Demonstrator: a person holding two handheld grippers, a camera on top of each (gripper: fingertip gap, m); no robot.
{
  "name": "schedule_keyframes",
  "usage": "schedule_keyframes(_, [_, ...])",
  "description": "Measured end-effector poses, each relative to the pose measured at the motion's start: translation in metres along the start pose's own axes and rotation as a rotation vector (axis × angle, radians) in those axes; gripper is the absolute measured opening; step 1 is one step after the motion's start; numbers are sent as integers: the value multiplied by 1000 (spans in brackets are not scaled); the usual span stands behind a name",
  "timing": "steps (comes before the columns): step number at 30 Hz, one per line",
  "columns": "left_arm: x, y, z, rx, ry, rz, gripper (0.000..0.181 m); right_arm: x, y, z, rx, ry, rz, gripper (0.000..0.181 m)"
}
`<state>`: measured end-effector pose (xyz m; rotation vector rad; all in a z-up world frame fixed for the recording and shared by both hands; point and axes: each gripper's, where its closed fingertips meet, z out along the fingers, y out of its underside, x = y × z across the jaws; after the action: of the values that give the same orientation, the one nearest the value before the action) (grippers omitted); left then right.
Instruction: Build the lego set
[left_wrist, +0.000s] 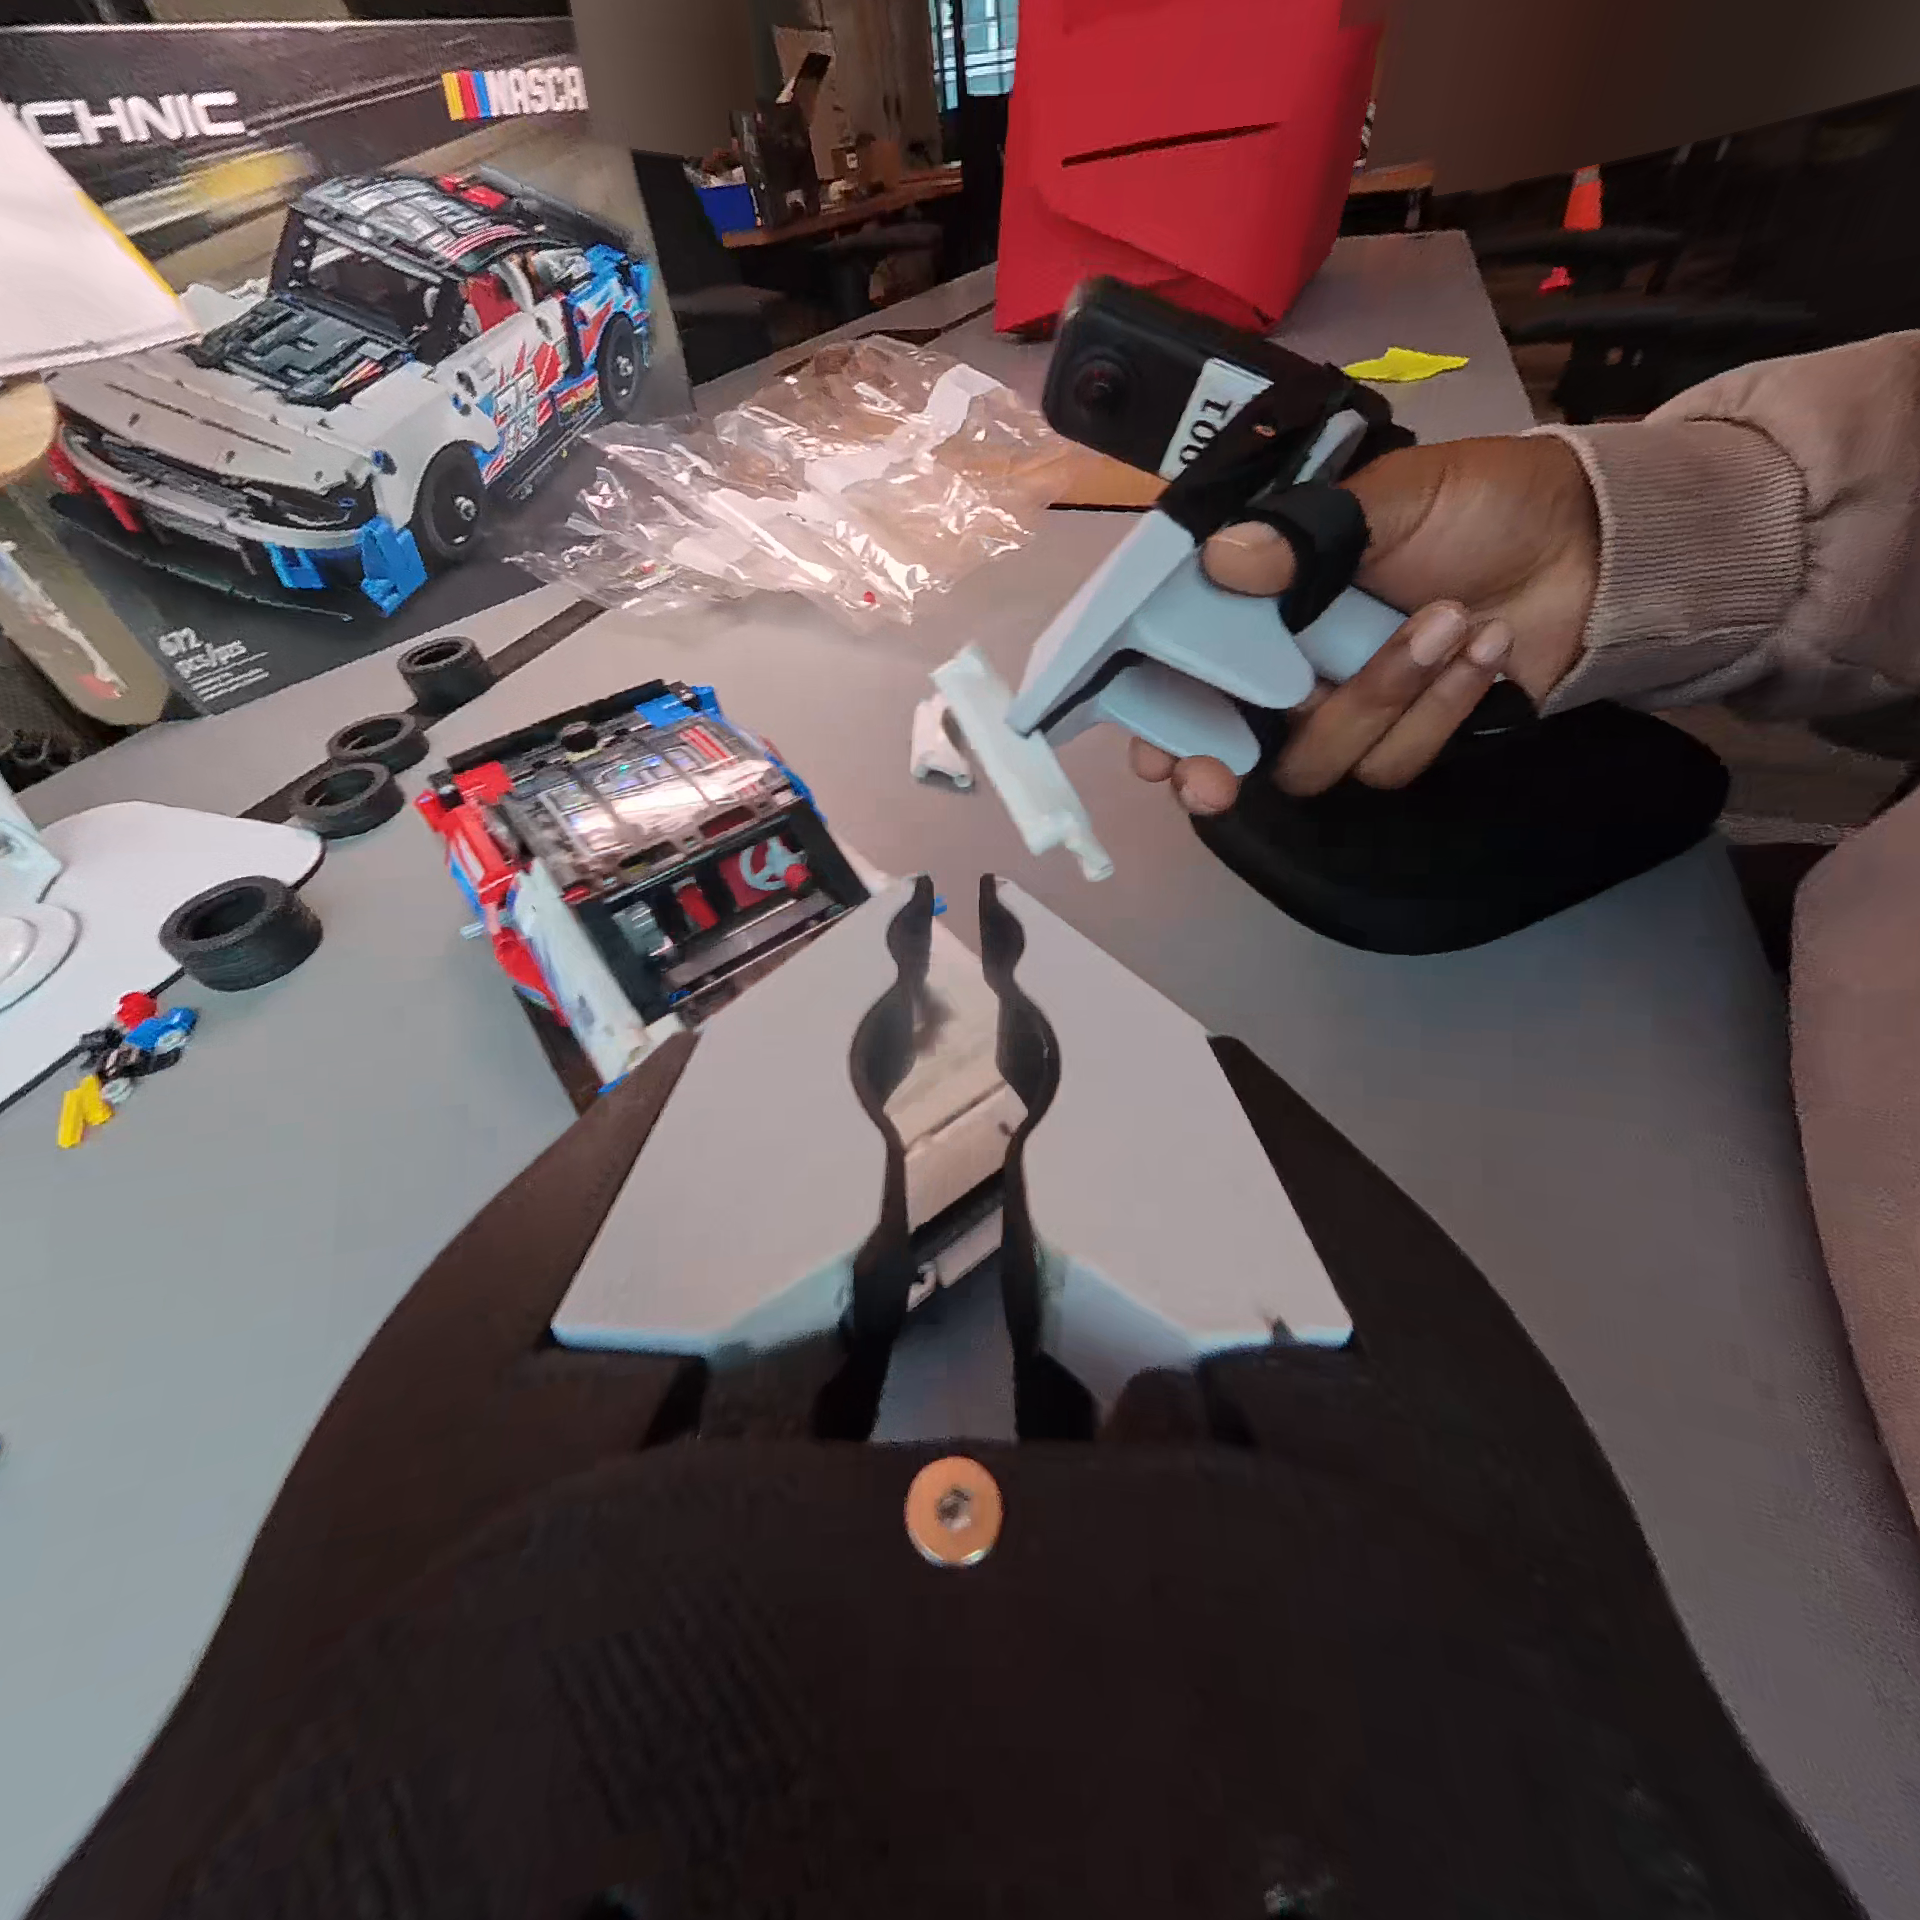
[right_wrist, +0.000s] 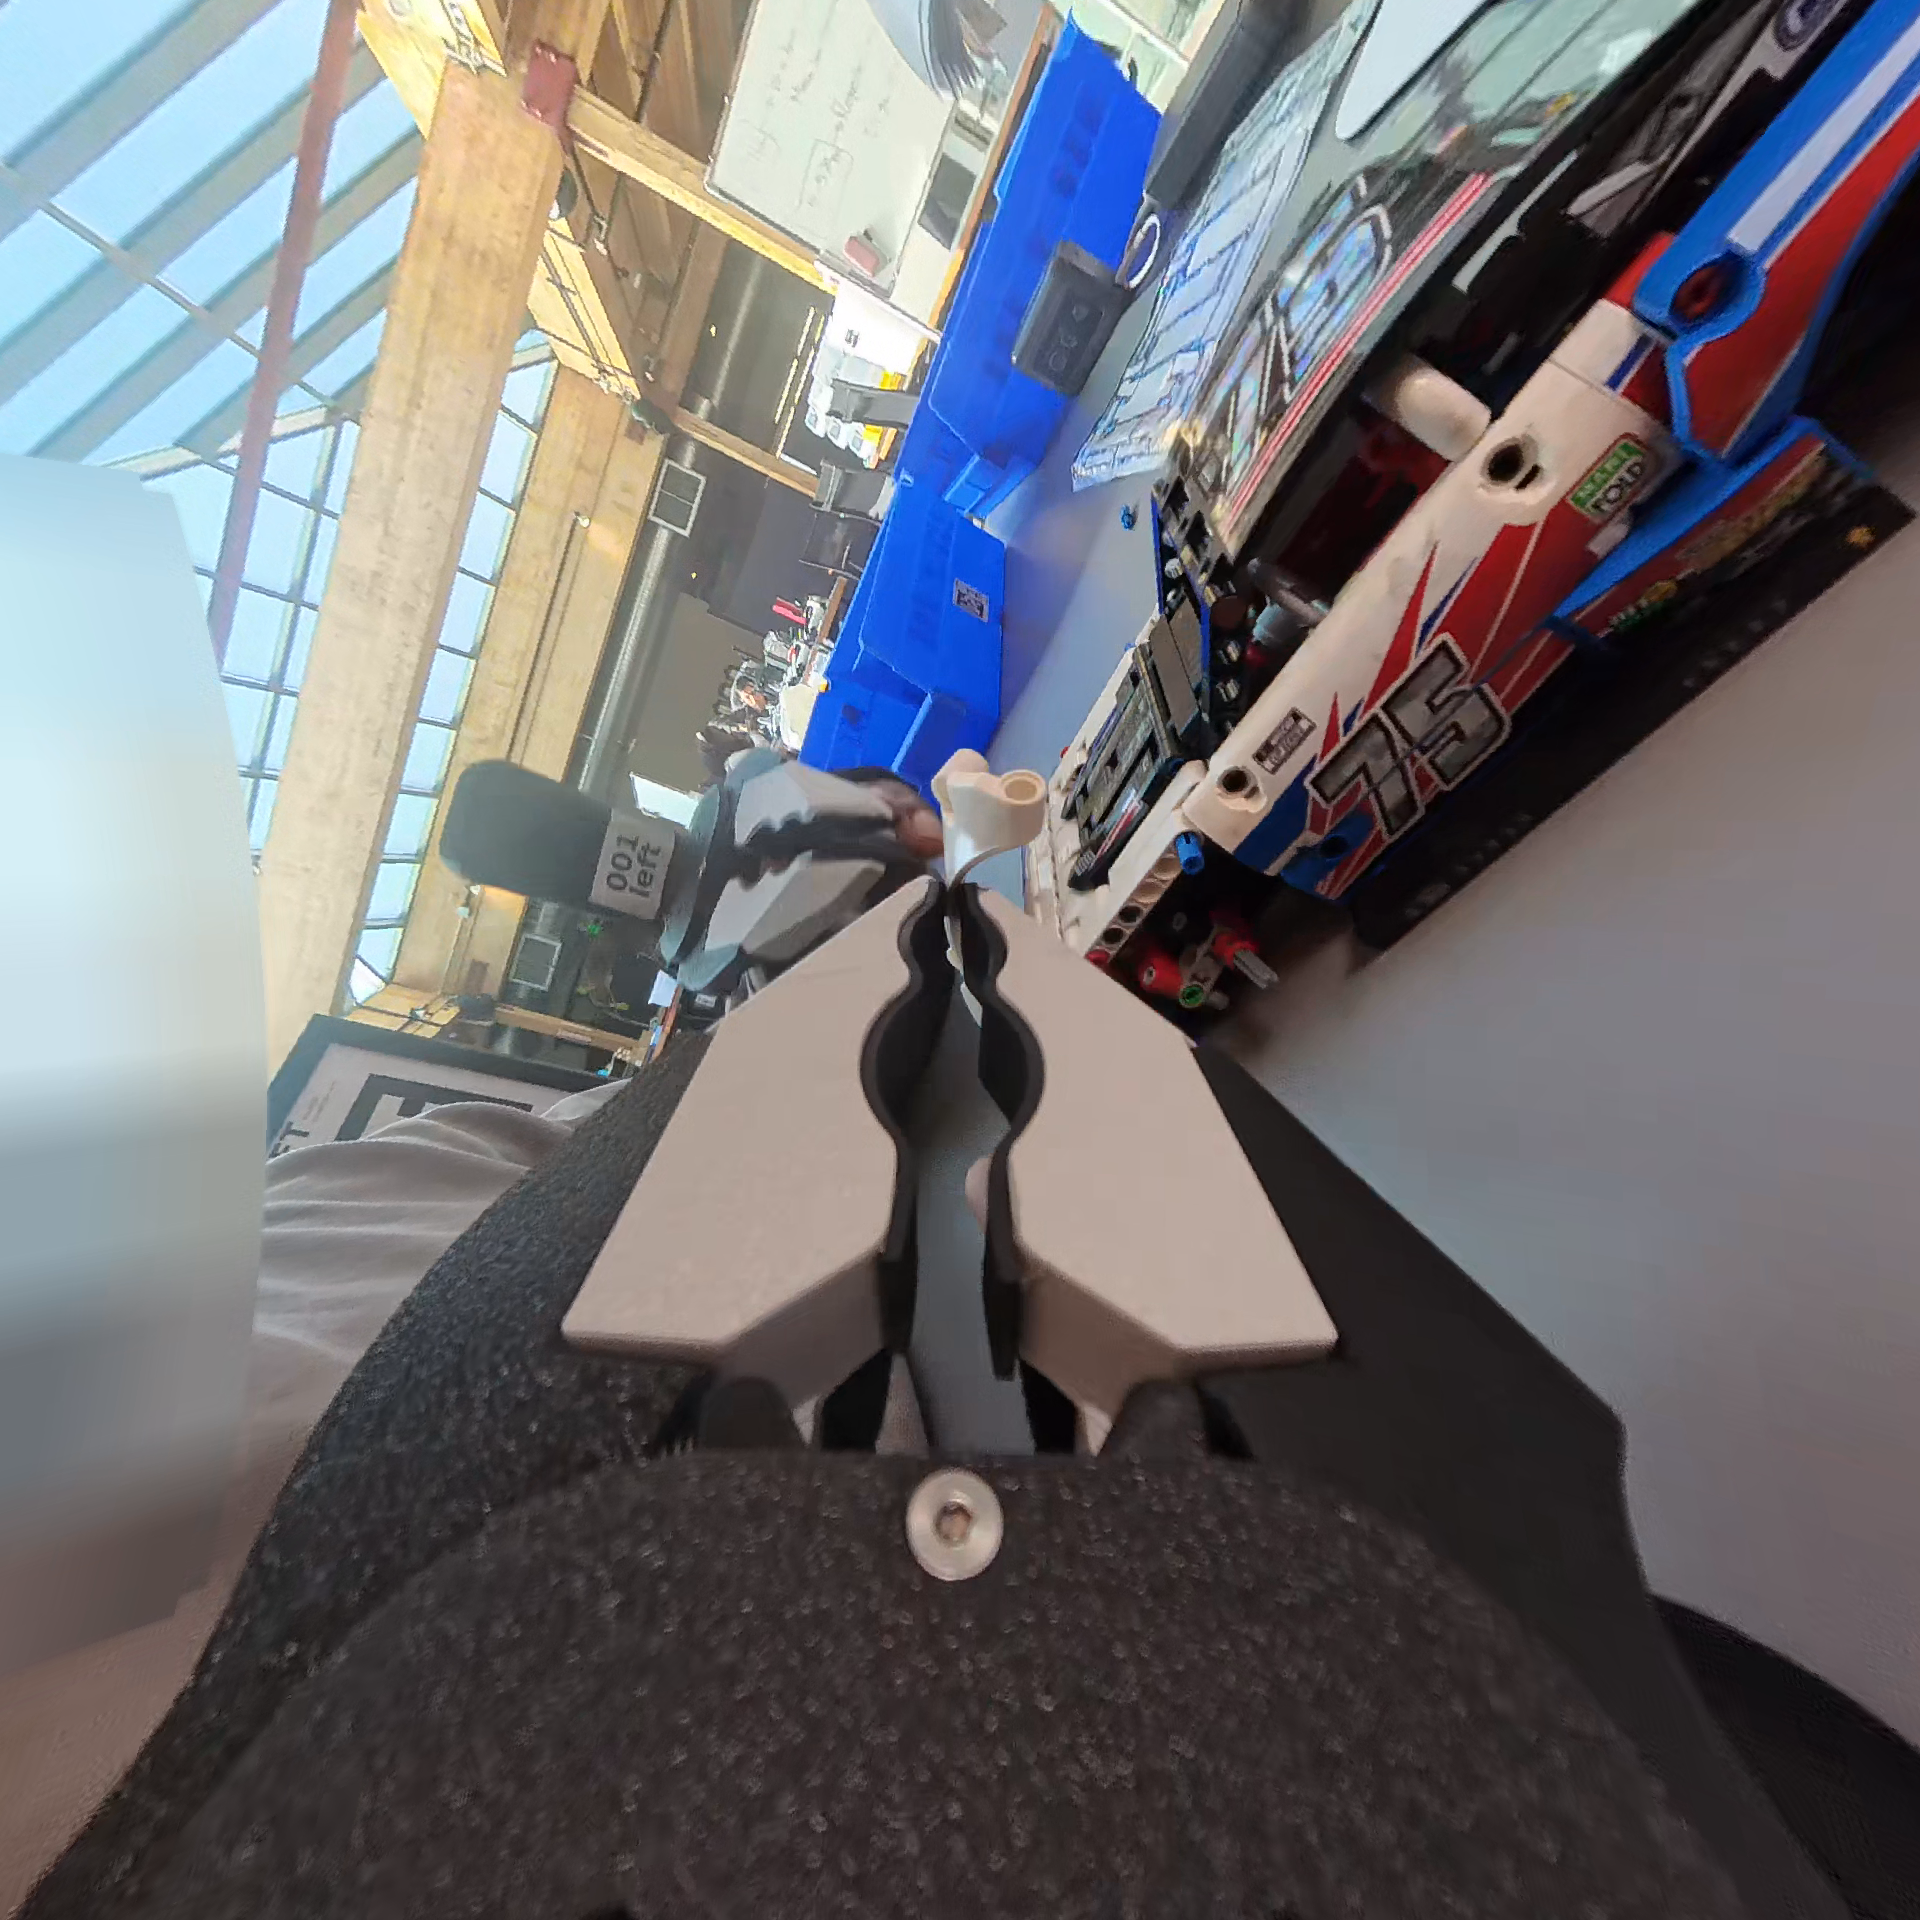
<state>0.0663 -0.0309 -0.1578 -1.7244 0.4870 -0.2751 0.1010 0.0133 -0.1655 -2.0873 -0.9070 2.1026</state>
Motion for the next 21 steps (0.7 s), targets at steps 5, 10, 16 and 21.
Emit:
schedule_keyframes(5, [-30,14,-10,-81,75,-200,13,3,12,4,-71,-54,68,0])
schedule_keyframes(10, [14,-7,5,-37,436,-593,21,-34,9,18,-64,-284,9,0])
schedule_keyframes(16, [33,-8,20,-60,464,-584,7,-34,1,25,-34,-247,-151,1])
schedule_keyframes(21, [28,9,22,-173,405,-561,7,-8,0,11,-92,-2,-479,13])
